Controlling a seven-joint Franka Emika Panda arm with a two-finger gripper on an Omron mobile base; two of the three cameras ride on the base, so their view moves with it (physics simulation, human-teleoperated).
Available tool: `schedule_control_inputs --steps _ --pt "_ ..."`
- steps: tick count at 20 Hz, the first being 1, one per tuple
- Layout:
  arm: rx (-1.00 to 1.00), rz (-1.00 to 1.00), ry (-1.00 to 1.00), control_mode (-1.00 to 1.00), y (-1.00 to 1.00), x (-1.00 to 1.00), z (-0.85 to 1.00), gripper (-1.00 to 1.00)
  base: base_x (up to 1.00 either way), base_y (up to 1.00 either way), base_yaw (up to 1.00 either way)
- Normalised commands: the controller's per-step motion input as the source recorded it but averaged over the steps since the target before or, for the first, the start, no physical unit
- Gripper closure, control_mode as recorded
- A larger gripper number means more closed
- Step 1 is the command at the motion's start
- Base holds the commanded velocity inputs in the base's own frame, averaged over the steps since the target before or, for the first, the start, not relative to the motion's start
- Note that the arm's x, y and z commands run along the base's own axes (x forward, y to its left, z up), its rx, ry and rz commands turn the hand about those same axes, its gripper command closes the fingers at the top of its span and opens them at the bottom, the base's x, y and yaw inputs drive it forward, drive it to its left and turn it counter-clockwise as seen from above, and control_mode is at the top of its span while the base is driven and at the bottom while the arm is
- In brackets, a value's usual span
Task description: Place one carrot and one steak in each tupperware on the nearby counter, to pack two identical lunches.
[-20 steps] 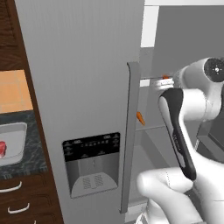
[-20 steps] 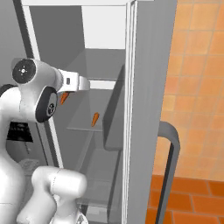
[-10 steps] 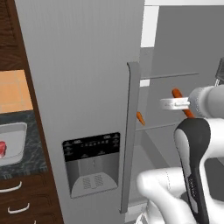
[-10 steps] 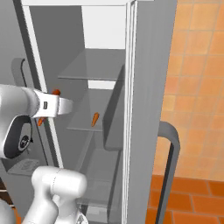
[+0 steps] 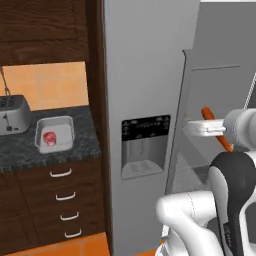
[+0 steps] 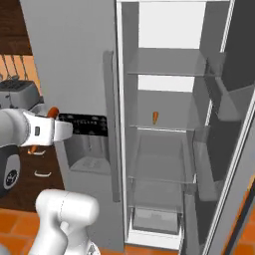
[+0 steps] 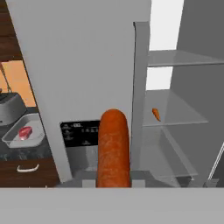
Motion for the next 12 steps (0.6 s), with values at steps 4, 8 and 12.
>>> schedule_control_inputs --steps 4,8,12 --pt "0.00 0.00 0.00 1.00 0.00 0.00 0.00 1.00 -0.33 1.00 0.06" --pt "0.00 0.00 0.00 1.00 0.00 0.00 0.00 1.00 -0.02 1.00 0.03" --pt "0.00 0.00 0.00 1.00 0.00 0.00 0.00 1.00 0.43 1.00 0.00"
